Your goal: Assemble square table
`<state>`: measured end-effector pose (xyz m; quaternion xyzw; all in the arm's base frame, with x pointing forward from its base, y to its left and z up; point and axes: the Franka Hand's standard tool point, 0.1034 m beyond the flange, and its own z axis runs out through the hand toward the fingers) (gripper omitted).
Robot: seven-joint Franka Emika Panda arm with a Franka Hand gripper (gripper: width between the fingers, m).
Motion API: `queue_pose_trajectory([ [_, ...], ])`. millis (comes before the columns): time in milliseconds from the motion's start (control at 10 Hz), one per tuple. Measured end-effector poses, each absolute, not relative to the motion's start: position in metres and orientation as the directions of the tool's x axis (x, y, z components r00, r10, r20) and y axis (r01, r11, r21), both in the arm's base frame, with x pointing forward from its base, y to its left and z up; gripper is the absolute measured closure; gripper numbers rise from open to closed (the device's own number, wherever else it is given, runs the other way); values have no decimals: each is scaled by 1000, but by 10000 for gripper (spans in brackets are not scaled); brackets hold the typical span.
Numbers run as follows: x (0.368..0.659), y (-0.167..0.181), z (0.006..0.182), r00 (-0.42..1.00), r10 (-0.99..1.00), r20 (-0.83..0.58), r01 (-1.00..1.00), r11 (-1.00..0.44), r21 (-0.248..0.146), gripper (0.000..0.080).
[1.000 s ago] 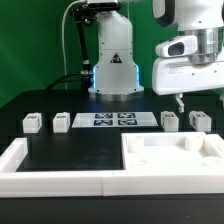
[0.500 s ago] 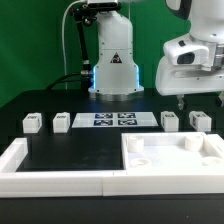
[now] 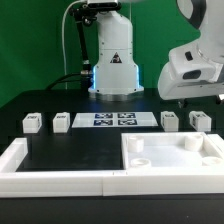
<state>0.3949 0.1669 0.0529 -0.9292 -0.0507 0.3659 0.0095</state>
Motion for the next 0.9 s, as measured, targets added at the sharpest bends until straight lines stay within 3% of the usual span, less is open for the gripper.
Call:
queue_pose_trajectory([
  [500,379,174,35,523,102,-846,104,-993,-56,150],
  [900,377,177,21,534,105,-839,106,-993,-57,150],
])
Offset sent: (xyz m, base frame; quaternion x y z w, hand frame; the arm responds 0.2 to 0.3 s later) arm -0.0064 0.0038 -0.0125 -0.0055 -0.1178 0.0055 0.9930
